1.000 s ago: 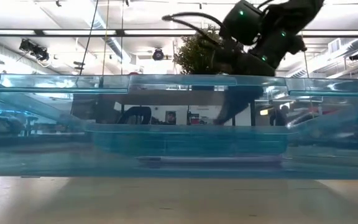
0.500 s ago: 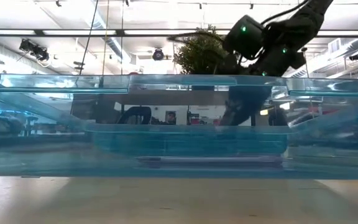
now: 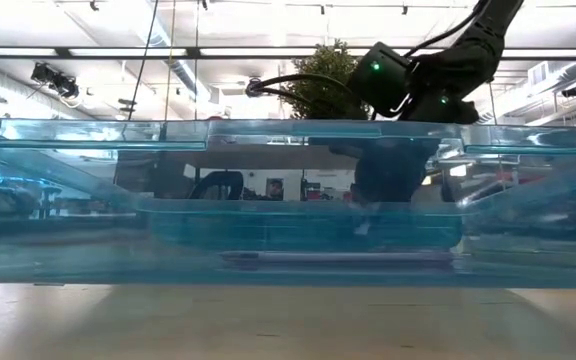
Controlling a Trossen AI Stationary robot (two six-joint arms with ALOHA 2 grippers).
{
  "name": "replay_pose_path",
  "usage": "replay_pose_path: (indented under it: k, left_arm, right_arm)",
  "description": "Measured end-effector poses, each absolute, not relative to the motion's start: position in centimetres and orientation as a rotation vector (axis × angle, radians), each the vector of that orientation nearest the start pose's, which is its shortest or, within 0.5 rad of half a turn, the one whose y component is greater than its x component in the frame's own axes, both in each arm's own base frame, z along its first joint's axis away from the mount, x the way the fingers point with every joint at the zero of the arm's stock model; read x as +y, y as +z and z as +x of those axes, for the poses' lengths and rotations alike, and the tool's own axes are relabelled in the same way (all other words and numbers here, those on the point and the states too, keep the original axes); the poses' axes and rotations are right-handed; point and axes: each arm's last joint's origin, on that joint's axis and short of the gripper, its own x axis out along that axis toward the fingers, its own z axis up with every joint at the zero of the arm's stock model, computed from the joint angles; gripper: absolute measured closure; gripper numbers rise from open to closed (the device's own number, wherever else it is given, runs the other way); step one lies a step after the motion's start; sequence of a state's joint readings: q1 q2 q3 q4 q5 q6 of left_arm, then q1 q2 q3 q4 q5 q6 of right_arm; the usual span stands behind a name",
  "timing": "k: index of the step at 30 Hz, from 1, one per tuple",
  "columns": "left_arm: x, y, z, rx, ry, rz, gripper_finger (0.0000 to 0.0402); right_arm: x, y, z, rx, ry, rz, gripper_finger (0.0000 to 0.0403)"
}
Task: Pack school essentials
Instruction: Put the blue eraser into the blue supply box
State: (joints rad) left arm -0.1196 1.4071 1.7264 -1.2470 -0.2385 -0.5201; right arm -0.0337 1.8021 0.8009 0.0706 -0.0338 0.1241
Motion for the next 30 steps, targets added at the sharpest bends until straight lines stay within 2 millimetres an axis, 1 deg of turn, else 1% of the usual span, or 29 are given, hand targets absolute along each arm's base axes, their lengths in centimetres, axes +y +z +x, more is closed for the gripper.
replay_pose_path:
  k: [2, 4, 7, 10, 12, 13, 17, 22, 26, 30]
  left_arm:
    - [-2.3, 42.1, 24.7, 0.857, 0.342, -0.318, 0.0246]
    - [-2.3, 42.1, 24.7, 0.857, 0.342, -0.318, 0.0248]
    - [-2.3, 42.1, 24.7, 0.857, 0.343, -0.319, 0.0253]
    - [-2.3, 42.1, 24.7, 0.855, 0.348, -0.330, 0.0258]
    - [-2.3, 42.1, 24.7, 0.854, 0.351, -0.336, 0.0260]
    - [-2.3, 42.1, 24.7, 0.854, 0.351, -0.335, 0.0262]
    - [-2.3, 42.1, 24.7, 0.854, 0.351, -0.335, 0.0264]
    - [-2.3, 42.1, 24.7, 0.853, 0.350, -0.335, 0.0260]
    - [-2.3, 42.1, 24.7, 0.854, 0.350, -0.335, 0.0258]
    - [-2.3, 42.1, 24.7, 0.856, 0.343, -0.319, 0.0262]
  right_arm:
    - [-0.7, 10.8, 32.0, 0.944, -0.058, 0.138, 0.0200]
    - [-0.3, 10.8, 31.9, 0.958, -0.054, 0.119, 0.0218]
    - [0.2, 10.7, 31.8, 0.971, -0.044, 0.090, 0.0265]
    - [0.4, 10.6, 31.7, 0.983, -0.037, 0.095, 0.0320]
    - [0.4, 10.6, 31.7, 0.987, -0.035, 0.098, 0.0349]
    - [0.4, 10.6, 31.7, 0.987, -0.035, 0.097, 0.0355]
    - [0.4, 11.2, 31.6, 0.975, -0.070, 0.100, 0.0356]
    - [0.0, 13.5, 31.4, 0.975, -0.115, 0.099, 0.0368]
    - [-0.1, 17.2, 31.7, 0.921, -0.123, 0.107, 0.0378]
    - [0.8, 20.8, 31.5, 0.857, -0.073, 0.136, 0.0395]
